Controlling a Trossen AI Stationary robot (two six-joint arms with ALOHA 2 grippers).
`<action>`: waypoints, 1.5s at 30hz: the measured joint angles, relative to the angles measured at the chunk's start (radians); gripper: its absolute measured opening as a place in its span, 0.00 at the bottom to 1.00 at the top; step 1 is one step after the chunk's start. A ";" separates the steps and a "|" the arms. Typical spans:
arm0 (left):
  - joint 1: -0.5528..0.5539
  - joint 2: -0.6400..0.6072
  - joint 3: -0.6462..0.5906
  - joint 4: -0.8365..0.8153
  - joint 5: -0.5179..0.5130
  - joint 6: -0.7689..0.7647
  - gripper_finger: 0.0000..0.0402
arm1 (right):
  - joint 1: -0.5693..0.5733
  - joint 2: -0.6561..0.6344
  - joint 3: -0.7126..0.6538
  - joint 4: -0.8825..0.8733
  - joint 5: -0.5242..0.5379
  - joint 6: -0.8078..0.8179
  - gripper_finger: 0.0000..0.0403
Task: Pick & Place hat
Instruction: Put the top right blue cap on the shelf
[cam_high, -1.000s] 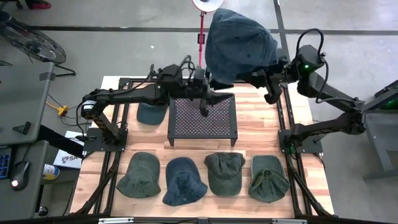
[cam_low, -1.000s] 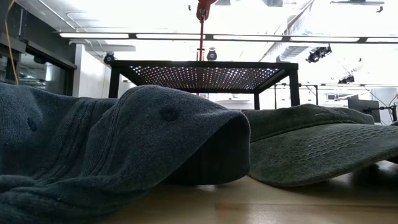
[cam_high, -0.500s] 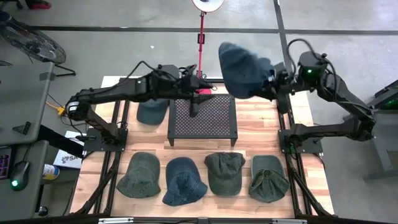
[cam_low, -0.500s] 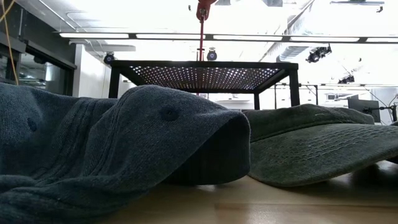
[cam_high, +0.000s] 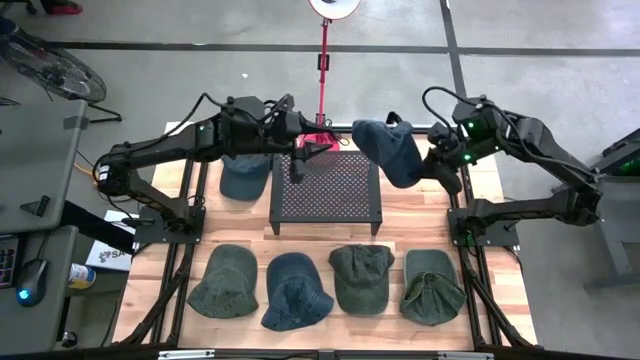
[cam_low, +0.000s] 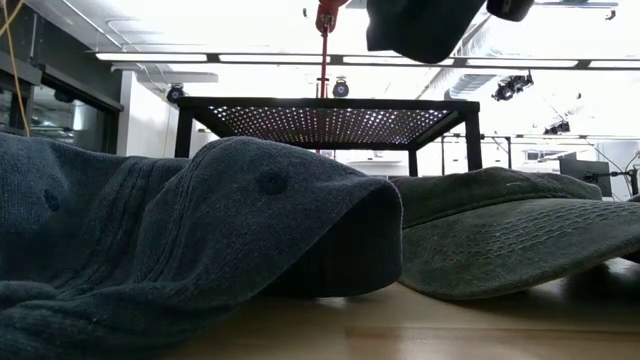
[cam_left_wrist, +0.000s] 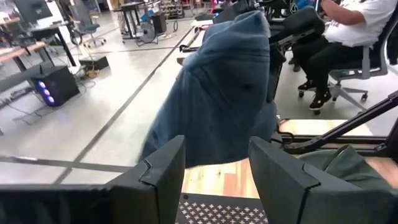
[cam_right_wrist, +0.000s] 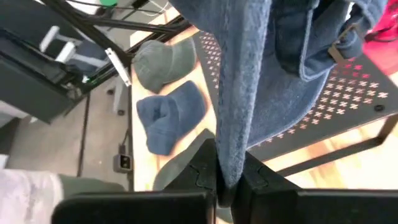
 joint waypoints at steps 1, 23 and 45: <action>0.000 0.006 0.000 0.005 -0.001 0.015 0.44 | 0.000 0.000 0.000 -0.003 -0.015 -0.001 0.01; -0.010 0.106 -0.001 0.119 0.139 0.162 0.44 | 0.126 0.110 -0.001 -0.042 0.002 -0.008 0.01; -0.007 0.124 0.000 0.047 0.134 0.162 0.44 | 0.126 0.109 -0.001 -0.006 -0.019 -0.016 0.01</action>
